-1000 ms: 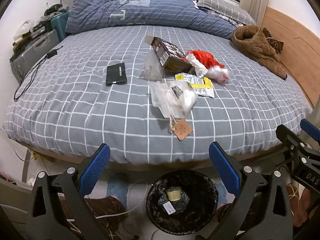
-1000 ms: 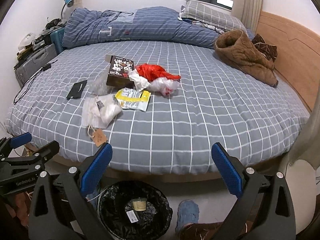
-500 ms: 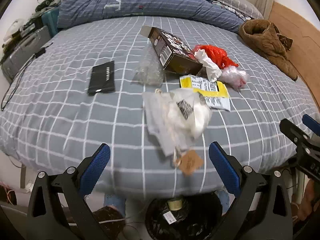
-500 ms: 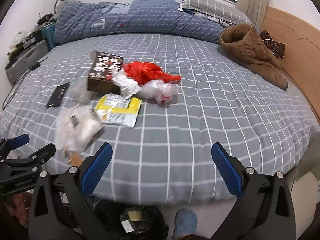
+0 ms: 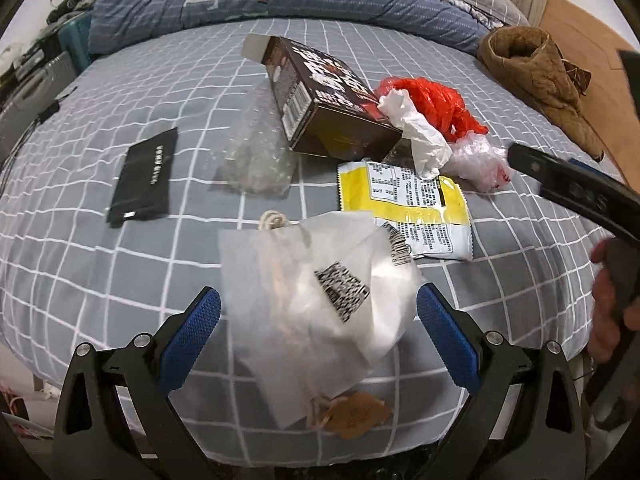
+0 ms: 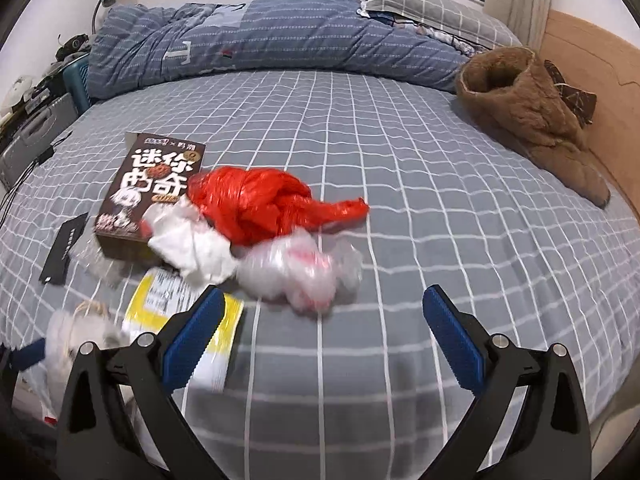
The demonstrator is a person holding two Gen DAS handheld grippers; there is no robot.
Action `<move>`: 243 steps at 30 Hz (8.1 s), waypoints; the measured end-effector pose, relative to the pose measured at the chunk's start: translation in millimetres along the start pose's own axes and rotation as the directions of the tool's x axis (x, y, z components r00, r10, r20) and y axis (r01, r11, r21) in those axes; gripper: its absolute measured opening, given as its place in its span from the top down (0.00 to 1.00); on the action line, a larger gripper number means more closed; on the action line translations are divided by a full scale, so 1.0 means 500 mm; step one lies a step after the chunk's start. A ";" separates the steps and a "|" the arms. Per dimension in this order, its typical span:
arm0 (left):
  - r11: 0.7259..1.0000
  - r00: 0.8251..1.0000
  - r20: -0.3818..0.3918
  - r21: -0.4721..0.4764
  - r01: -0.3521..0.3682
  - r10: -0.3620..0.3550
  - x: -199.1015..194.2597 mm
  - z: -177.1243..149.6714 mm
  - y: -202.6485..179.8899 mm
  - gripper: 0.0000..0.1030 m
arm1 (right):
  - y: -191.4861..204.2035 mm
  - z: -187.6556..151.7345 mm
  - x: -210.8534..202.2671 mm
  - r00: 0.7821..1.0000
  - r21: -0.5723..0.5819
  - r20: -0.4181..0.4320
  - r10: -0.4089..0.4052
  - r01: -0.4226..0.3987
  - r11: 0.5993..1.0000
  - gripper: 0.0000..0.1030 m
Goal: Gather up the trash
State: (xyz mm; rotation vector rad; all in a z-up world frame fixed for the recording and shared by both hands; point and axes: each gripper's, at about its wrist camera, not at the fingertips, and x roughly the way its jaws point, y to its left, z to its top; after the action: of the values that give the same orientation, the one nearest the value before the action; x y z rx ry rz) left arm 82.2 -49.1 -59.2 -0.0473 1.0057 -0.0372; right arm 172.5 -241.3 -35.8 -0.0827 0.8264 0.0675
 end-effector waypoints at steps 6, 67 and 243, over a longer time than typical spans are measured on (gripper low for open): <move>1.000 1.000 0.005 0.002 -0.010 0.010 0.021 0.008 -0.006 0.07 | 0.008 0.013 0.061 0.999 0.009 -0.034 0.015 -0.014 1.000 0.10; 0.996 0.997 0.011 -0.046 0.074 -0.074 -0.065 -0.011 -0.010 0.65 | -0.042 -0.038 -0.039 0.999 0.073 -0.037 0.034 -0.031 0.997 0.48; 0.992 0.983 -0.167 0.083 0.092 -0.077 -0.033 -0.472 -0.083 0.65 | -0.033 -0.629 -0.238 0.952 0.095 -0.297 -0.074 0.106 0.990 0.08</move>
State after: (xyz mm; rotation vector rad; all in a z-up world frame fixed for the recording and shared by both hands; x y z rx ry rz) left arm -126.5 -95.0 -169.2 -0.0038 1.1651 -0.1670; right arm -136.5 -292.2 -159.6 -0.0263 1.1206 -0.0789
